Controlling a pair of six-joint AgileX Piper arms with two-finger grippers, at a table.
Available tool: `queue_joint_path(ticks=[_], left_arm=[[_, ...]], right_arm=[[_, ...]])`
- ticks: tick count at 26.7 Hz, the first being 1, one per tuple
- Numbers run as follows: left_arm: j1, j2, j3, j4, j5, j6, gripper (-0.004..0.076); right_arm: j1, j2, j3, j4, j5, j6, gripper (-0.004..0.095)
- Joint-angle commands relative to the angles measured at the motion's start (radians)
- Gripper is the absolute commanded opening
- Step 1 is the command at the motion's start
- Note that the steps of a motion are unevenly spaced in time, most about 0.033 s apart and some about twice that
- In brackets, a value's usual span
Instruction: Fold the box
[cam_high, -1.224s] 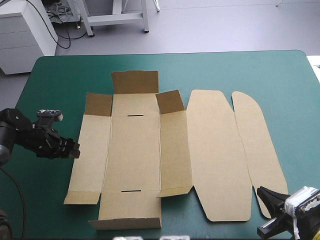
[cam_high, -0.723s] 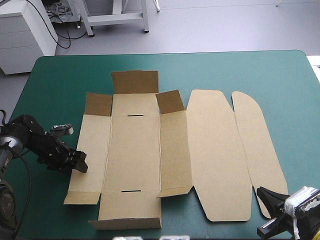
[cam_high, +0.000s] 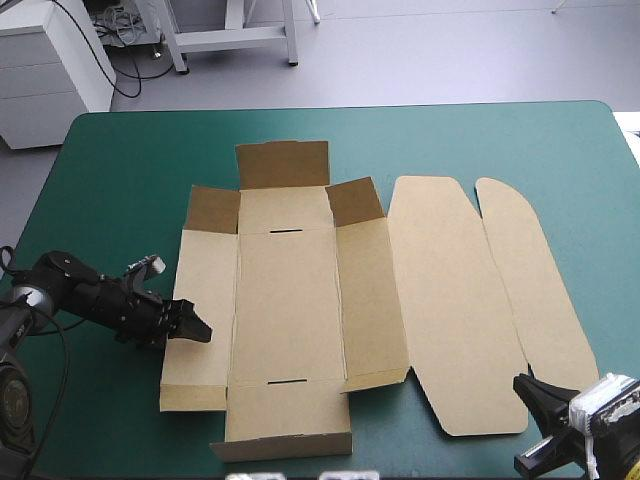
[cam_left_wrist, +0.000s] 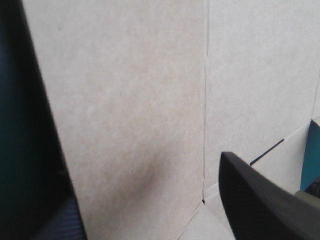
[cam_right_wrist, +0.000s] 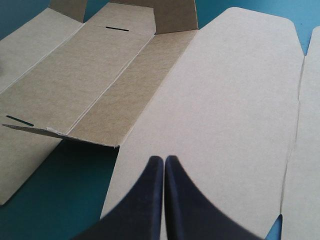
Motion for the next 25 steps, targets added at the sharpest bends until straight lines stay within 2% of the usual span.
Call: queue_joint_path(ticks=[1,8,23,25], left_arm=[[-0.006,-0.022,0.011,-0.064,0.105,0.033,0.0475],[-0.006,-0.022,0.043,-0.218,0.105,0.155,0.0475],[-0.006,-0.022,0.052,-0.247,0.087,0.156,0.0475],[-0.015,-0.022,0.088,-0.271,0.05,0.156,0.0475]], right_arm=[[-0.001,0.018,-0.022,-0.012,-0.078,-0.01,-0.0012],[-0.001,0.018,-0.022,-0.012,-0.078,-0.01,-0.0012],[-0.001,0.018,-0.022,-0.012,-0.078,-0.01,-0.0012],[-0.001,0.018,-0.022,-0.012,-0.078,-0.01,-0.0012]])
